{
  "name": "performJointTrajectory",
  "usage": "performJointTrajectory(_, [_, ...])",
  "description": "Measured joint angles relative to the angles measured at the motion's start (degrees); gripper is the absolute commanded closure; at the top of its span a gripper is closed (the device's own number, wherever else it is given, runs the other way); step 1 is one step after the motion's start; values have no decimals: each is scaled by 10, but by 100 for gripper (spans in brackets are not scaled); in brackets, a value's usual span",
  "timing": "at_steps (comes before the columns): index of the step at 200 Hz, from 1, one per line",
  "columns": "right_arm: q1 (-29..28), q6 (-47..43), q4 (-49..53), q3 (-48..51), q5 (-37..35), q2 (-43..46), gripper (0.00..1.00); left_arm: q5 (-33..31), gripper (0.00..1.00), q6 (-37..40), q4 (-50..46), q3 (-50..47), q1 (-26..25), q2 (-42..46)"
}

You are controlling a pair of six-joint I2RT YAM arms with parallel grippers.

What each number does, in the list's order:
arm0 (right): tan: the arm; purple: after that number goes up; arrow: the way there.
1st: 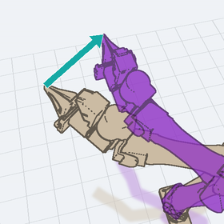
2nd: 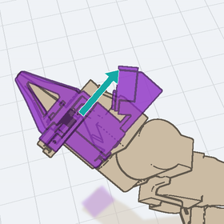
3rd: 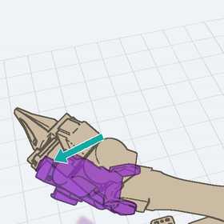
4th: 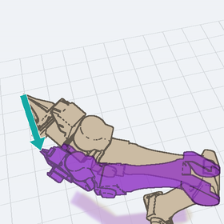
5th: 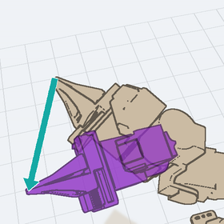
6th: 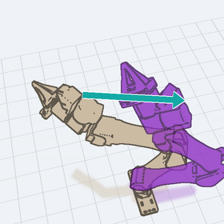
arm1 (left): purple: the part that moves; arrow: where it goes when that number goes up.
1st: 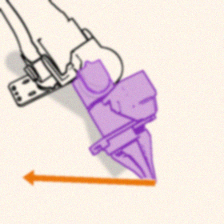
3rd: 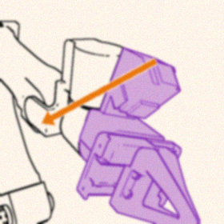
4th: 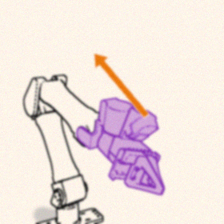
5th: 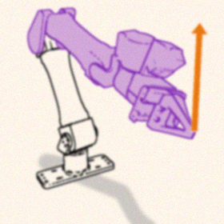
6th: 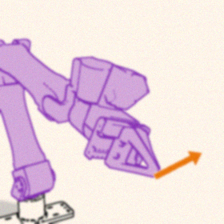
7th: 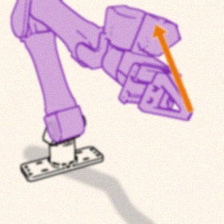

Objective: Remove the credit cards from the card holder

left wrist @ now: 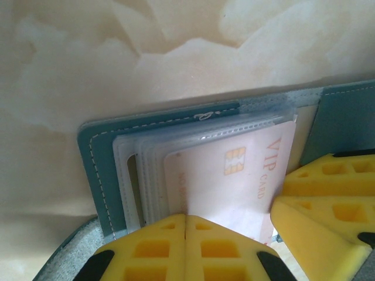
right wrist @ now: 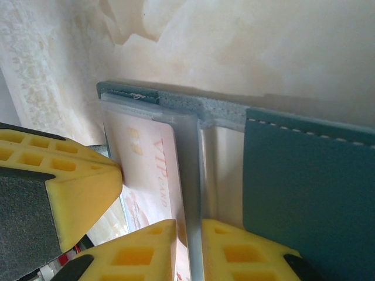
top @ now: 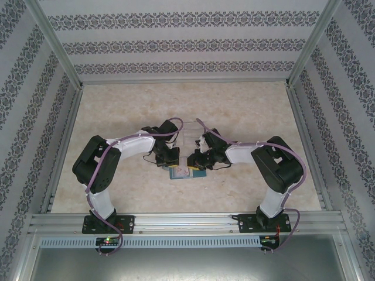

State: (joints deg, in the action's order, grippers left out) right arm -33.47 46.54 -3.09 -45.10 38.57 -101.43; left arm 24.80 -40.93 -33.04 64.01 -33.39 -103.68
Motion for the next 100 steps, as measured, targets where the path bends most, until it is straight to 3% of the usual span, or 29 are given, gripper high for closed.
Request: performJointTrajectory(100, [3, -1, -11, 0, 16, -7, 89, 0, 96, 0, 0, 1, 0, -2])
